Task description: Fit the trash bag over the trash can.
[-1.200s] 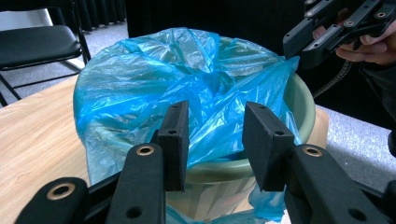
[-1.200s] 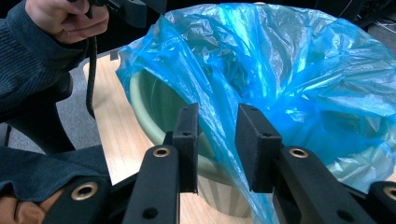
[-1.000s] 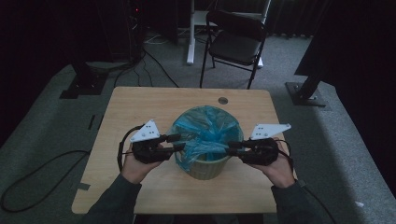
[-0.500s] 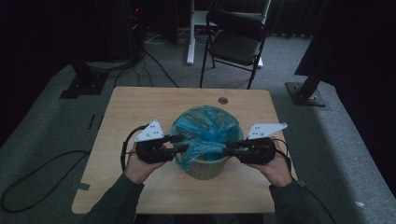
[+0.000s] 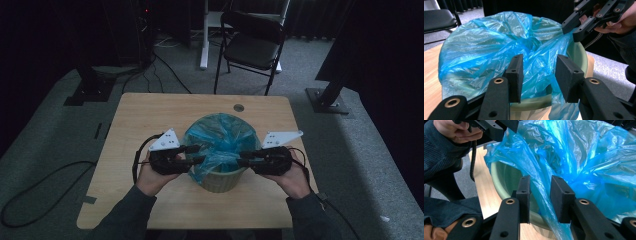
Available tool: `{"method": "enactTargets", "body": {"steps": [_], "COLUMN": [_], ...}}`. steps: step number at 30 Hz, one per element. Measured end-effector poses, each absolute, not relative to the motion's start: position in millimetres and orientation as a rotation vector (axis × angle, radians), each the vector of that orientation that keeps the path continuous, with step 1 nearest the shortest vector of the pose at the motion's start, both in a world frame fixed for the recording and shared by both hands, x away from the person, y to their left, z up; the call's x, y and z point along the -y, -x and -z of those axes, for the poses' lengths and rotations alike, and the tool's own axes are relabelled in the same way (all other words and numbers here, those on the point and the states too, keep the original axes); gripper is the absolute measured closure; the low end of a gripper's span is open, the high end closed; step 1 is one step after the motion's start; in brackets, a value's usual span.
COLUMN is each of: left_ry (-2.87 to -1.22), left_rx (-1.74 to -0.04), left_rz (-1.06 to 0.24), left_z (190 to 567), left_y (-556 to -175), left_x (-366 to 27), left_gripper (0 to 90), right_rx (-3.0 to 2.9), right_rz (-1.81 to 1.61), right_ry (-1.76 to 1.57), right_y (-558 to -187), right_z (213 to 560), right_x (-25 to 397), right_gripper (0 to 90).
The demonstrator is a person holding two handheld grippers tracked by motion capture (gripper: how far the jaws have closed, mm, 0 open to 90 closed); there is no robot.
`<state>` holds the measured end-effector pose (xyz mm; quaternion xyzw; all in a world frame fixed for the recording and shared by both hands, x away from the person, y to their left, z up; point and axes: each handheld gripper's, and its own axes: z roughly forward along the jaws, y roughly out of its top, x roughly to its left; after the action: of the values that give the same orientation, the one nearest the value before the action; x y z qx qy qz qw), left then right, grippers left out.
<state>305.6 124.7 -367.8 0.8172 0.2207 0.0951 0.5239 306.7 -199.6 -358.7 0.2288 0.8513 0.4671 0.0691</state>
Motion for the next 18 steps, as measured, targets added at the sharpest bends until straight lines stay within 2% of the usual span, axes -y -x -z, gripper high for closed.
{"method": "enactTargets", "body": {"steps": [6, 10, 12, 16, 18], "left_ry": [-1.969, -1.978, -1.978, -1.979, -1.978], "left_rx": [-0.543, -0.544, -0.544, -0.536, -0.535], "left_rz": [-0.205, -0.203, -0.203, -0.203, -0.203], "left_z": [370.0, 370.7, 371.0, 371.7, 371.8], "left_y": [-307.3, -307.0, -306.7, -305.2, -304.3], "left_x": [-123.7, -123.6, -123.7, -124.5, -124.6], "left_gripper": [60.8, 69.7, 72.6, 85.7, 87.1], "right_rx": [-2.574, -2.577, -2.576, -2.574, -2.574], "right_rz": [-1.405, -1.396, -1.394, -1.393, -1.393], "right_ry": [-0.679, -0.676, -0.675, -0.675, -0.674], "right_y": [-305.3, -303.6, -303.2, -301.1, -300.5], "right_z": [359.7, 360.4, 360.3, 360.3, 360.2], "right_x": [199.0, 198.7, 198.8, 199.0, 199.1], "right_gripper": [76.7, 84.7, 85.4, 88.0, 88.1]}}
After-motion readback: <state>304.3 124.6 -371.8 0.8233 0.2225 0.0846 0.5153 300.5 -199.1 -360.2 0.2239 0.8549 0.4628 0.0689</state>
